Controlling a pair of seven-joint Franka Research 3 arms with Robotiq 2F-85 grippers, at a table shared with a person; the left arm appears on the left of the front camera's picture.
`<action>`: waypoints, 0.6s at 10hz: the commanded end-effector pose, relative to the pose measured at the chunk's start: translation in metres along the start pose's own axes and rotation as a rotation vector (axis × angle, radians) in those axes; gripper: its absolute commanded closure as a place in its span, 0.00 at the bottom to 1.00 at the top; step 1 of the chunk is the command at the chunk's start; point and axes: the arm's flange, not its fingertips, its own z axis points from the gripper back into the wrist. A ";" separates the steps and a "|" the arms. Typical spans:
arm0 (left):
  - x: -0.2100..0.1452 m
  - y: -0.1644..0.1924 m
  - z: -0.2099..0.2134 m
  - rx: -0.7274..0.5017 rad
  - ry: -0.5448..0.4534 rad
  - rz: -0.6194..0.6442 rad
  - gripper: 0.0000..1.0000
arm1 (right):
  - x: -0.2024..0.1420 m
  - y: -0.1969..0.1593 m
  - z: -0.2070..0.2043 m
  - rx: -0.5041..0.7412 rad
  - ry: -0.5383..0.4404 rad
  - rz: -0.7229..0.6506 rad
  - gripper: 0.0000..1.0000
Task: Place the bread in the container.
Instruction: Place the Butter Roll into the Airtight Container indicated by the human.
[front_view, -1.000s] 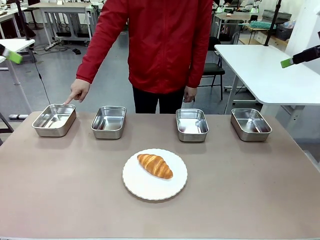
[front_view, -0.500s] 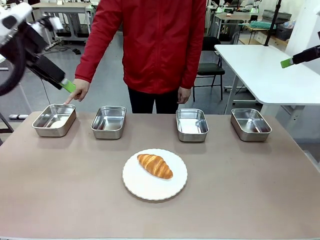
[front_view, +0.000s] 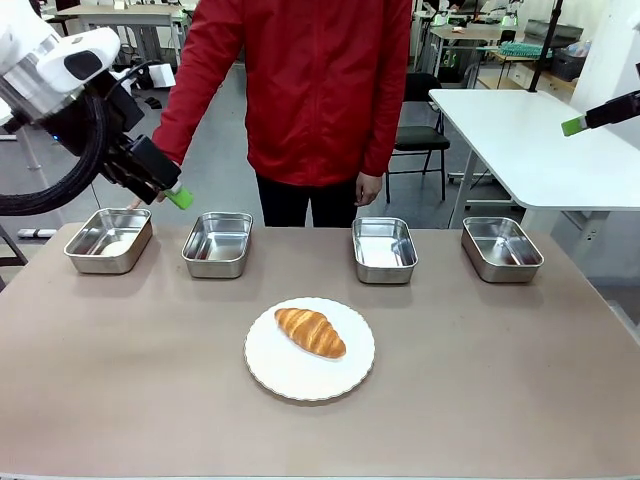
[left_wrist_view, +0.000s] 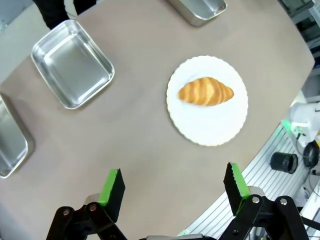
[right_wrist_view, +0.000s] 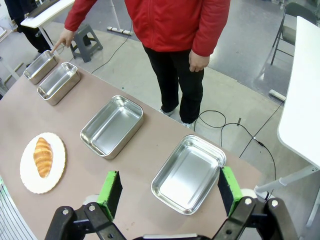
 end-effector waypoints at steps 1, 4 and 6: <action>0.000 -0.002 0.005 -0.014 -0.007 -0.009 0.00 | -0.001 0.000 0.001 0.010 -0.013 -0.002 0.00; 0.001 -0.003 0.001 -0.012 -0.005 -0.008 0.00 | -0.001 0.000 0.001 0.010 -0.013 -0.002 0.00; 0.033 -0.029 -0.045 -0.120 0.080 -0.305 0.00 | -0.001 0.000 0.001 0.010 -0.013 -0.002 0.00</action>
